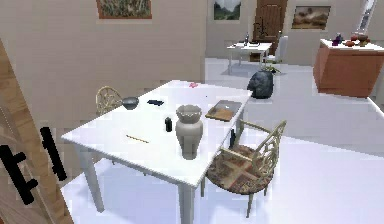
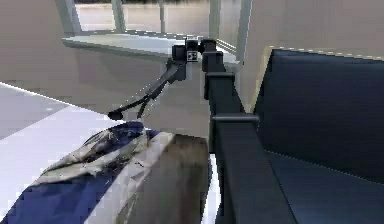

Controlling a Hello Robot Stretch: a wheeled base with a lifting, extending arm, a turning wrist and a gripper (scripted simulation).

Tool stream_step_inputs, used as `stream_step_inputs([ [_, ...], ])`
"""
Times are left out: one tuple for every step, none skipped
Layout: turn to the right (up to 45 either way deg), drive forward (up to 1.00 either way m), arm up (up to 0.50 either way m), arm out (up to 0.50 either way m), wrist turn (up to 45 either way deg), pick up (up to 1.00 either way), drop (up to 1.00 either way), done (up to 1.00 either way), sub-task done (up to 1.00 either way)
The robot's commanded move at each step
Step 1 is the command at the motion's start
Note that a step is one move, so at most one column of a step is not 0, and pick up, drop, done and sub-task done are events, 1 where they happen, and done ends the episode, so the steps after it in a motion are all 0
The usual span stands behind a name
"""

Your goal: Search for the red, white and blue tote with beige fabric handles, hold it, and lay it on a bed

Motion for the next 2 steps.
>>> stream_step_inputs([
  [0.0, 0.00, 0.00, -0.48, 0.0, 0.00, 0.00, 0.00, 0.00],
  [-45.0, 0.00, 0.00, 0.00, 0.0, 0.00, 0.00, 0.00, 0.00],
])
